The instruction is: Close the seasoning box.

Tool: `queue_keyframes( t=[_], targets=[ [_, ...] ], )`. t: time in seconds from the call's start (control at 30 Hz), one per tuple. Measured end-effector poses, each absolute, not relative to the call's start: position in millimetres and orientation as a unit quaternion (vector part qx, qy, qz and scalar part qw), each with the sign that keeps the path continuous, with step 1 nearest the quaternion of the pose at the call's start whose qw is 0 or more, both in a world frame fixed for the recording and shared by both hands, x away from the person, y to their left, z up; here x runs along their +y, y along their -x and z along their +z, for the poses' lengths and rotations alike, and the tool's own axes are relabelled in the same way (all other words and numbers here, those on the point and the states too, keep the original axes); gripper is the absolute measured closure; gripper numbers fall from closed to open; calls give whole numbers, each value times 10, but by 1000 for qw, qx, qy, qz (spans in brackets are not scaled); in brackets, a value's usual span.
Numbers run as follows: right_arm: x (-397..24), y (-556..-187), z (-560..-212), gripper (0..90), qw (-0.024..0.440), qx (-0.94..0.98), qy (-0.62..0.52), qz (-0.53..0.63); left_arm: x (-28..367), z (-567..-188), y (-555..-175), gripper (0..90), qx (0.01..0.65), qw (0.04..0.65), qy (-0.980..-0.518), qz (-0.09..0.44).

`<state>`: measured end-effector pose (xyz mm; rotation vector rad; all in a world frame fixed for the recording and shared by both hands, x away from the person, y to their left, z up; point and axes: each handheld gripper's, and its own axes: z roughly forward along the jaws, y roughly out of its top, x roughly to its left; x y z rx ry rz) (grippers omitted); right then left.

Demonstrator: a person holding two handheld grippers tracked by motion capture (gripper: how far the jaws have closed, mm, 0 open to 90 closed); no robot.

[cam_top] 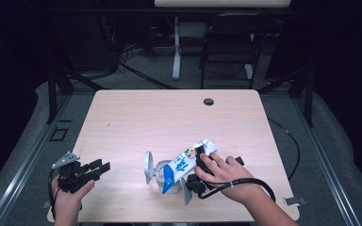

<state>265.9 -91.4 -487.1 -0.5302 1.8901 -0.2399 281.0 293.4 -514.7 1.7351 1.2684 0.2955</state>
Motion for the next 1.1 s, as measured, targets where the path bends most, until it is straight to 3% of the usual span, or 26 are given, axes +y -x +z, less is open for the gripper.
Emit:
queue_keyframes(
  t=[1.1],
  targets=[
    [-905, -2652, -4866, 663, 550, 799, 221, -102, 2943, -5153, -2814, 539, 517, 464, -709, 119]
  ],
)
